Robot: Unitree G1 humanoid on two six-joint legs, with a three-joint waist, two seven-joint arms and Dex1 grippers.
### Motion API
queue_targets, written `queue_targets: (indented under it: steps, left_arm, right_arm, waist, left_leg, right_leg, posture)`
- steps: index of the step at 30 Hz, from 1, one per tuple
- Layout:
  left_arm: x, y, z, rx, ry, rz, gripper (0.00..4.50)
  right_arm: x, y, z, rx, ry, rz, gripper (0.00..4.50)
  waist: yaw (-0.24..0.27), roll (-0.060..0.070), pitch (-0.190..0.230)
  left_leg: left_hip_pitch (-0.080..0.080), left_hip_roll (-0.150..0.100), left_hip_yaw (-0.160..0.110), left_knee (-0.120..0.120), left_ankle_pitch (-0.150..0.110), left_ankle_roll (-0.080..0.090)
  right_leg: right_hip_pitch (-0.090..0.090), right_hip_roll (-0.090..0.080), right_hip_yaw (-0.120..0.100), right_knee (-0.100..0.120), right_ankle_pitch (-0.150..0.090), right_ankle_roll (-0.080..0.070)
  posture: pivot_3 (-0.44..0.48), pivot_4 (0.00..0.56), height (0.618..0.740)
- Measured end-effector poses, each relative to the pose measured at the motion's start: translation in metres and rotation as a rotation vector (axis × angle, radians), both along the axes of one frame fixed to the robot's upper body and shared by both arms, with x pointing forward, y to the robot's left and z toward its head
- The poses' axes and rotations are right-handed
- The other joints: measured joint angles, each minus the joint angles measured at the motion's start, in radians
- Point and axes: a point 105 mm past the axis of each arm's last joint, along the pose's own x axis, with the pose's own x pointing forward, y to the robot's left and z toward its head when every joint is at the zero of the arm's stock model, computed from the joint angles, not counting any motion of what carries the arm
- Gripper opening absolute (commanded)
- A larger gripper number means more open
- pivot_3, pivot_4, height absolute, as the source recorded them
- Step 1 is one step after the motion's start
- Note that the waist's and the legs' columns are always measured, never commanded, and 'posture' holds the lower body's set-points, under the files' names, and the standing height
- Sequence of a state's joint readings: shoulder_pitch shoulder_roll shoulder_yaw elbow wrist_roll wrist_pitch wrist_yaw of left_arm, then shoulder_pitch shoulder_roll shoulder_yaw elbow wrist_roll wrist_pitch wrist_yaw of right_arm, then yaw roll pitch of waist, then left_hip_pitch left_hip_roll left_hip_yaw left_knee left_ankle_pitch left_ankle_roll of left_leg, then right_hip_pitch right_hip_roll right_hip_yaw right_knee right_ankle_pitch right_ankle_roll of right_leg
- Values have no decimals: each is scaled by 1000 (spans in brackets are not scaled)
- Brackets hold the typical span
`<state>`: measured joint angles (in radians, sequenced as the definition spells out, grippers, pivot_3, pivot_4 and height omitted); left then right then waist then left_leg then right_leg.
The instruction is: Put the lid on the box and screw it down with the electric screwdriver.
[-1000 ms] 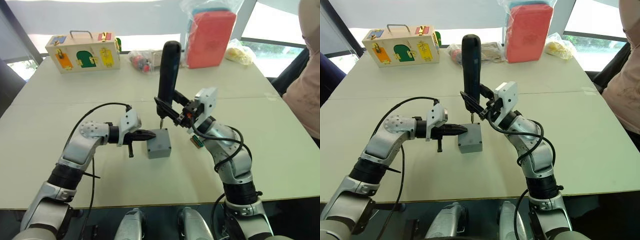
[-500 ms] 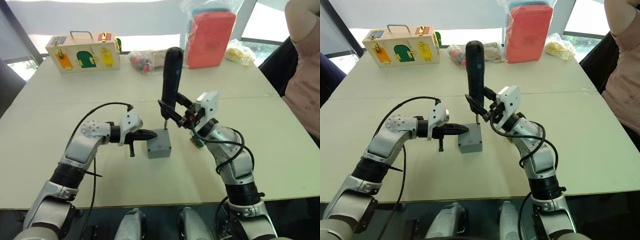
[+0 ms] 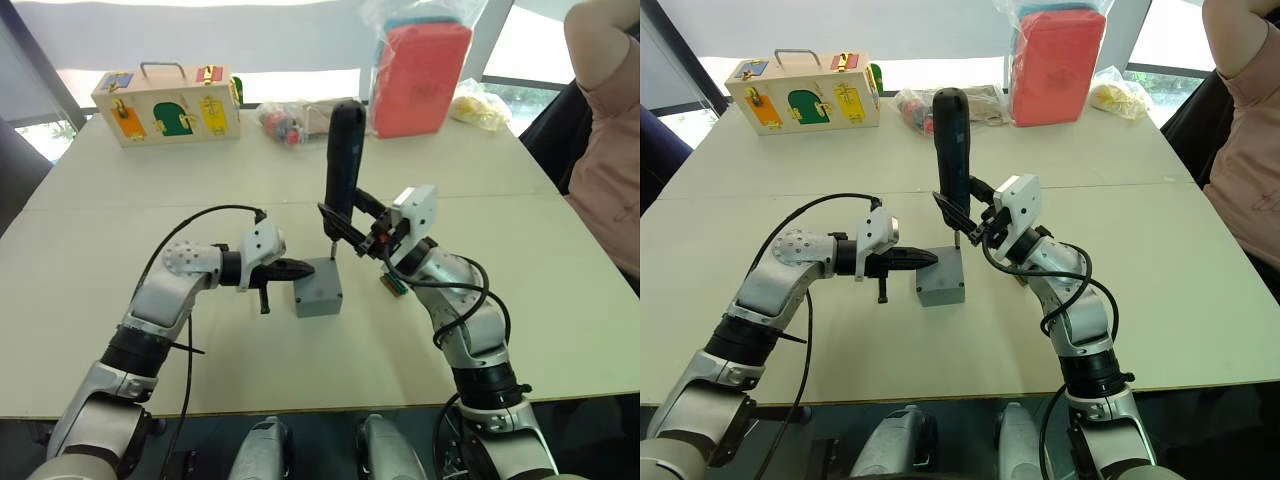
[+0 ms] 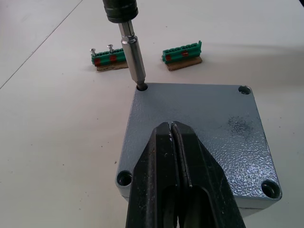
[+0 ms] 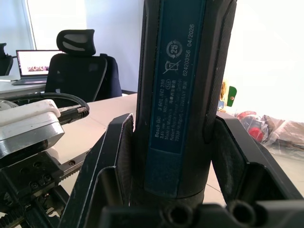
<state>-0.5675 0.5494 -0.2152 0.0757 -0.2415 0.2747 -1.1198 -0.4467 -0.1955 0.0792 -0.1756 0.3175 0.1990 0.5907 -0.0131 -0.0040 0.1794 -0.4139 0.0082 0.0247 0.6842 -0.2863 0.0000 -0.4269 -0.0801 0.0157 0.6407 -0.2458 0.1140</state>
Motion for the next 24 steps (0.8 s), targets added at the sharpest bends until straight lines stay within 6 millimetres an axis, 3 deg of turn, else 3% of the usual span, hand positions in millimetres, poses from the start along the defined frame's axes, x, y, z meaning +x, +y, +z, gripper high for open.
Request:
queue_targets:
  steps: [15,20,24]
  left_arm:
    - [-1,1,-7,23,6,6,0]
    - [-2,2,-11,34,11,12,0]
    - [-2,2,-11,34,11,11,0]
  right_arm:
    - [-2,7,-16,-62,56,-38,1856]
    - [-1,7,-21,-72,76,-55,1856]
    - [-3,6,-22,-73,77,-57,1856]
  waist:
    - [-1,-5,-16]
    - [0,-5,-19]
    - [0,-6,-20]
  left_leg:
    - [8,1,0,-2,0,1]
    - [23,2,0,-6,-3,4]
    - [23,3,-1,-6,-3,5]
  right_leg:
    - [9,1,0,-3,0,0]
    - [26,1,-1,-10,-1,-2]
    - [26,1,-1,-10,-2,-2]
  posture:
    - [0,150,730]
    - [0,150,730]
    - [0,150,730]
